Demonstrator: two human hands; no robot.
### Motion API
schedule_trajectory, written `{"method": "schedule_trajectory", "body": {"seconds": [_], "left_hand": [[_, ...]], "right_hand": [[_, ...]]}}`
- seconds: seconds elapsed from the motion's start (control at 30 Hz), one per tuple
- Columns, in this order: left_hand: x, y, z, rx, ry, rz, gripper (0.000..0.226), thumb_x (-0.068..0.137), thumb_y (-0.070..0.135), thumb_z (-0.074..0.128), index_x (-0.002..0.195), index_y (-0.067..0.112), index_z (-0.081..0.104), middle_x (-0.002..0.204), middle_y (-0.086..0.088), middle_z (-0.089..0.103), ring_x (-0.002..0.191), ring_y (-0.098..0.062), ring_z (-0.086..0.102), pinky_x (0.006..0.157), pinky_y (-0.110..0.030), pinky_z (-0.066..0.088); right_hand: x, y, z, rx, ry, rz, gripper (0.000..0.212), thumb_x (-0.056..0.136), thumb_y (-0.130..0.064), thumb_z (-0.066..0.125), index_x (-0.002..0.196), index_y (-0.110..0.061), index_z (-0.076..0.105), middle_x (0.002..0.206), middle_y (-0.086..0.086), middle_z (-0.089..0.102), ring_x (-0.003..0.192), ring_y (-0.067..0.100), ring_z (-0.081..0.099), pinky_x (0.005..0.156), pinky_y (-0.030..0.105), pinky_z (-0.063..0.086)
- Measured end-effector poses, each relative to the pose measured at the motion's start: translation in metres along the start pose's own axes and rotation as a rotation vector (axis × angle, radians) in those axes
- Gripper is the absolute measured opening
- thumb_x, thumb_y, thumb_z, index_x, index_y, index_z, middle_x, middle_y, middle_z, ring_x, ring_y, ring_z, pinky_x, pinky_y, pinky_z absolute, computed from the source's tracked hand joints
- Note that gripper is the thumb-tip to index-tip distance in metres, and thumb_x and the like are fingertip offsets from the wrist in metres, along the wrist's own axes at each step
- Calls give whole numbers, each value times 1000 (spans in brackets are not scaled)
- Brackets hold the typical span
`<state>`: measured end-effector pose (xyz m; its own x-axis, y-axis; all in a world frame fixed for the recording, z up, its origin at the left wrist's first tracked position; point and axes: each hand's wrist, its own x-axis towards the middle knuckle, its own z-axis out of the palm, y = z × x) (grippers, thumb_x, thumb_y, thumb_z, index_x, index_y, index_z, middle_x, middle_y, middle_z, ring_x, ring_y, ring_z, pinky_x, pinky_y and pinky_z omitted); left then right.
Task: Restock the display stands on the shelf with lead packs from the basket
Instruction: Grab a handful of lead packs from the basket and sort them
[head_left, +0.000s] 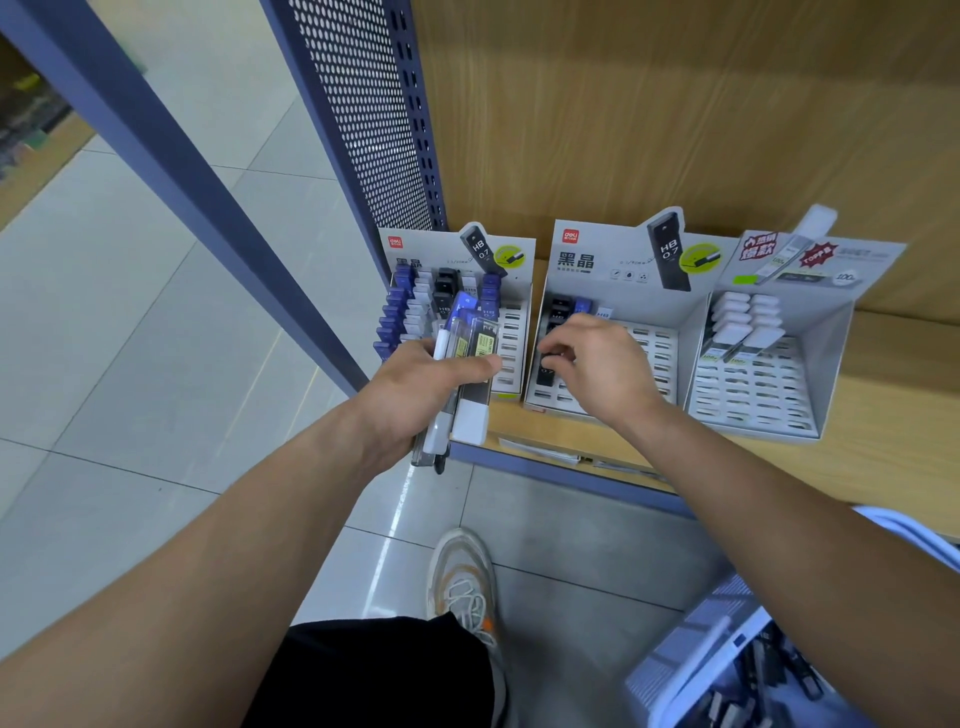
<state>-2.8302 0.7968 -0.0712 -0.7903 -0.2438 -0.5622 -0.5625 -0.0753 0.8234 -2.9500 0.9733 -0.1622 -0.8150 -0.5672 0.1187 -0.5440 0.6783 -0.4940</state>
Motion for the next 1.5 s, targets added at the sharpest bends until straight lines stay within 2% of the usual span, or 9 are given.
{"method": "schedule_trajectory", "body": {"seconds": [0.33,0.43,0.57,0.7,0.9,1.0,1.23,1.37,1.5], "left_hand": [[0,0,1,-13,-6,8,17,89,26,75,105,19,73,93,2,79,76,-12,73,64,-28,53],[2,2,4,-17,-9,8,21,88,28,76,106,16,73,94,-2,79,78,-16,73,64,-29,53],[2,5,13,-23,-14,20,25,88,25,76,108,10,72,85,-5,76,72,-20,71,58,-27,53],[-2,11,26,-60,-60,48,21,91,19,73,105,4,72,84,-11,72,78,-27,70,72,-37,56],[-7,28,46,-71,-67,70,30,90,26,75,112,6,72,96,-13,77,83,-27,74,65,-32,57],[-9,37,56,-86,-82,93,19,93,24,71,99,6,72,78,-4,73,63,-19,67,52,-26,52],[-10,49,72,-103,-76,101,16,97,13,65,83,6,64,58,-1,61,49,-14,53,42,-20,45],[-6,47,76,-89,-74,114,14,97,11,65,83,6,65,70,-4,63,53,-15,54,43,-21,45],[-3,43,73,-69,-69,110,13,95,12,67,83,8,66,77,-6,63,56,-16,55,44,-22,47]], "right_hand": [[-11,-3,-2,95,-7,106,13,88,-24,73,102,-25,74,94,-9,68,84,11,64,77,35,56],[-26,-29,-27,459,76,190,7,90,-22,70,97,-23,73,84,-10,71,77,4,66,72,20,54],[-51,-63,-52,966,-187,301,19,90,-21,73,106,-15,66,79,9,72,70,20,70,69,35,59],[-56,-77,-55,1035,-198,353,35,83,-24,79,107,-10,57,76,10,71,67,19,69,74,43,62],[-55,-66,-70,1166,-116,427,24,87,-12,76,104,-10,60,70,10,59,71,19,61,68,39,61],[-60,-56,-83,1239,-91,435,10,95,-10,64,105,-12,64,79,5,68,83,24,69,69,37,61],[-72,-12,-106,1109,-20,445,19,102,-17,51,115,-20,65,85,6,65,56,20,53,46,28,41],[-72,14,-106,1094,-22,475,26,105,-29,47,115,-19,69,78,2,48,60,13,32,53,27,29],[-71,27,-104,1042,-28,474,25,104,-20,49,117,-20,71,73,0,43,64,14,38,58,29,35]]}}
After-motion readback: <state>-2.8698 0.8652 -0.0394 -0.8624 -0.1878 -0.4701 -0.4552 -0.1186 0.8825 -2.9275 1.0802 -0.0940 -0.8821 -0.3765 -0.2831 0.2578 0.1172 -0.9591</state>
